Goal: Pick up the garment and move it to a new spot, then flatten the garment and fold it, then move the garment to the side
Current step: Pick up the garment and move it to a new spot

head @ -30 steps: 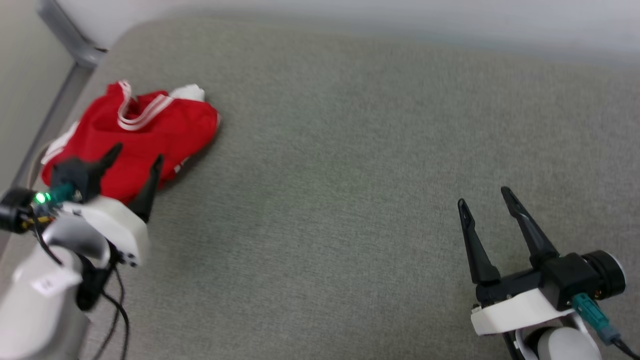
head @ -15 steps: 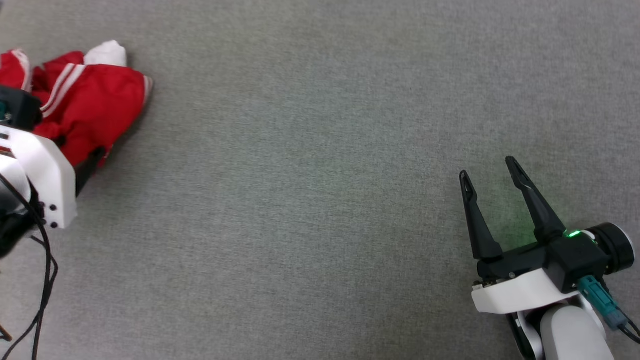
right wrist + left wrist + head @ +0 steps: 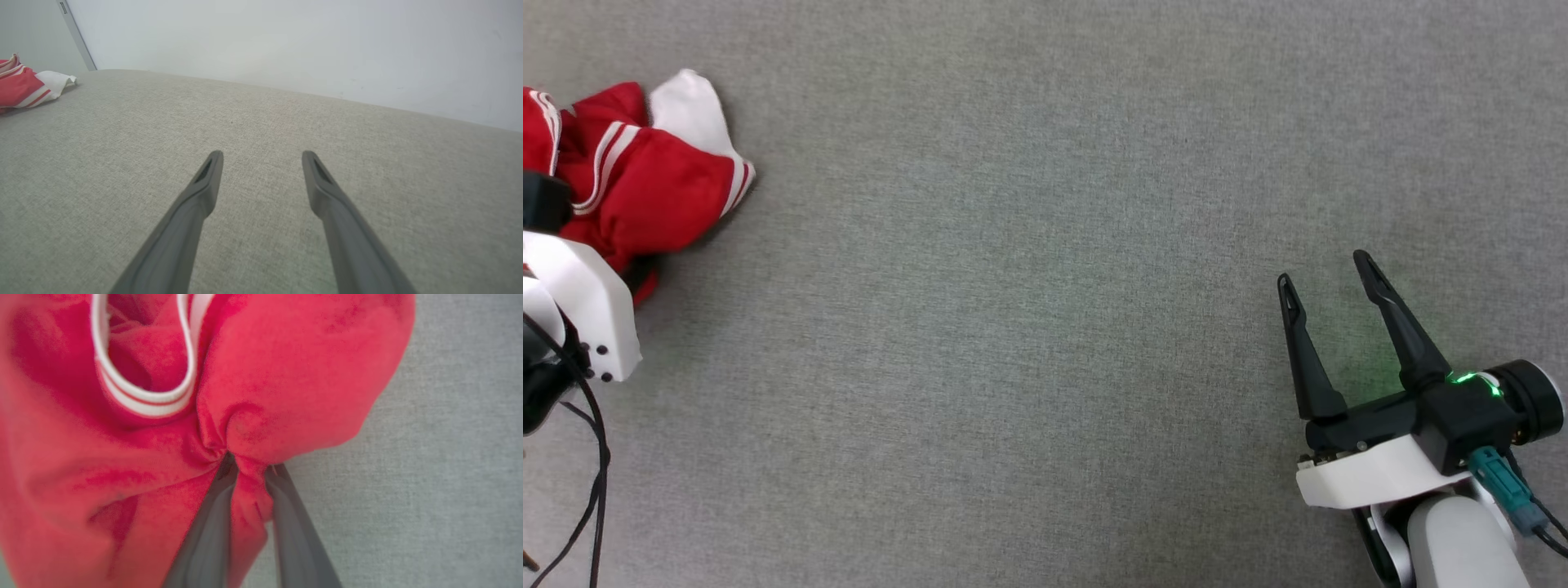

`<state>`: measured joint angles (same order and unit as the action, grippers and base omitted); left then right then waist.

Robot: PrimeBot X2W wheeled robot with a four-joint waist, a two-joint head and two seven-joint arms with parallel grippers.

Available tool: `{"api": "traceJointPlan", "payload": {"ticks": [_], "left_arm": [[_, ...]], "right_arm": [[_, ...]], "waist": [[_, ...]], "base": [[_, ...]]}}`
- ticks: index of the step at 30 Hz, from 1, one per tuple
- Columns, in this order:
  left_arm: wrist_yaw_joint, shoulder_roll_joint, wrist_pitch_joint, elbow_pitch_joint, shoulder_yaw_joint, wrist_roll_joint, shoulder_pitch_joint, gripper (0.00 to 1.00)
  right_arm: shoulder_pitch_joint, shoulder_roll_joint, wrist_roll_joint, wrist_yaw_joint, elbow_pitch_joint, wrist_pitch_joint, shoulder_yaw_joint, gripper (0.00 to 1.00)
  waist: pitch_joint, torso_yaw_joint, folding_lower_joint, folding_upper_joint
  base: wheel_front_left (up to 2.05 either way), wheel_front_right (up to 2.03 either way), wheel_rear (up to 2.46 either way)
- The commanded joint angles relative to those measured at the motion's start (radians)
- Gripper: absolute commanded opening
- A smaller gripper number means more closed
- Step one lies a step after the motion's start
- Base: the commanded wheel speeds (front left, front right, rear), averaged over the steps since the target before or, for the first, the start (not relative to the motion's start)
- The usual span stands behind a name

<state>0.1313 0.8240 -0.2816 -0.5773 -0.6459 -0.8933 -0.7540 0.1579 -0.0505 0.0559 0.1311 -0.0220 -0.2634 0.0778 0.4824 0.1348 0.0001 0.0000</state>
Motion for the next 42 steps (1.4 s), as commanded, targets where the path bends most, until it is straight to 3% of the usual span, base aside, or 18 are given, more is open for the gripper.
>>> {"api": "traceJointPlan", "payload": {"ticks": [1, 14, 20, 27, 34, 42], "left_arm": [[-0.002, 0.001, 0.025, -0.01, -0.007, 0.006, -0.014, 0.0], [-0.002, 0.021, 0.402, -0.014, -0.041, 0.108, -0.033, 0.0], [-0.022, 0.025, 0.455, 0.095, -0.061, 0.155, -0.012, 0.0], [-0.069, -0.002, 0.415, 0.297, -0.101, 0.19, 0.003, 0.0], [-0.132, -0.093, 0.336, 0.478, -0.161, 0.214, 0.007, 0.0], [-0.156, -0.302, 0.261, 0.476, -0.31, 0.257, 0.023, 0.0]], "right_arm": [[-0.008, 0.001, 0.008, -0.001, 0.005, -0.002, -0.001, 1.0], [-0.055, 0.001, -0.038, -0.001, 0.053, -0.002, 0.012, 1.0], [-0.084, 0.001, -0.065, -0.001, 0.067, -0.002, -0.012, 1.0], [-0.082, 0.001, -0.075, -0.001, 0.067, -0.002, -0.056, 1.0], [-0.077, 0.001, -0.077, -0.001, 0.06, -0.002, -0.102, 1.0], [-0.05, 0.001, -0.095, -0.001, 0.055, -0.002, -0.137, 1.0]], "waist": [[-0.016, 0.008, -0.0001, 0.0], [-0.23, 0.015, -0.0001, 0.0], [-0.325, 0.0, -0.0001, 0.0], [-0.378, -0.043, -0.0001, 0.0], [-0.382, -0.121, -0.0001, 0.0], [-0.34, -0.234, -0.0001, 0.0]], "base": [[0.0, 0.0, 0.0], [0.0, 0.0, 0.0], [0.0, 0.0, 0.0], [0.0, 0.0, 0.0], [0.0, 0.0, 0.0], [0.0, 0.0, 0.0]]}}
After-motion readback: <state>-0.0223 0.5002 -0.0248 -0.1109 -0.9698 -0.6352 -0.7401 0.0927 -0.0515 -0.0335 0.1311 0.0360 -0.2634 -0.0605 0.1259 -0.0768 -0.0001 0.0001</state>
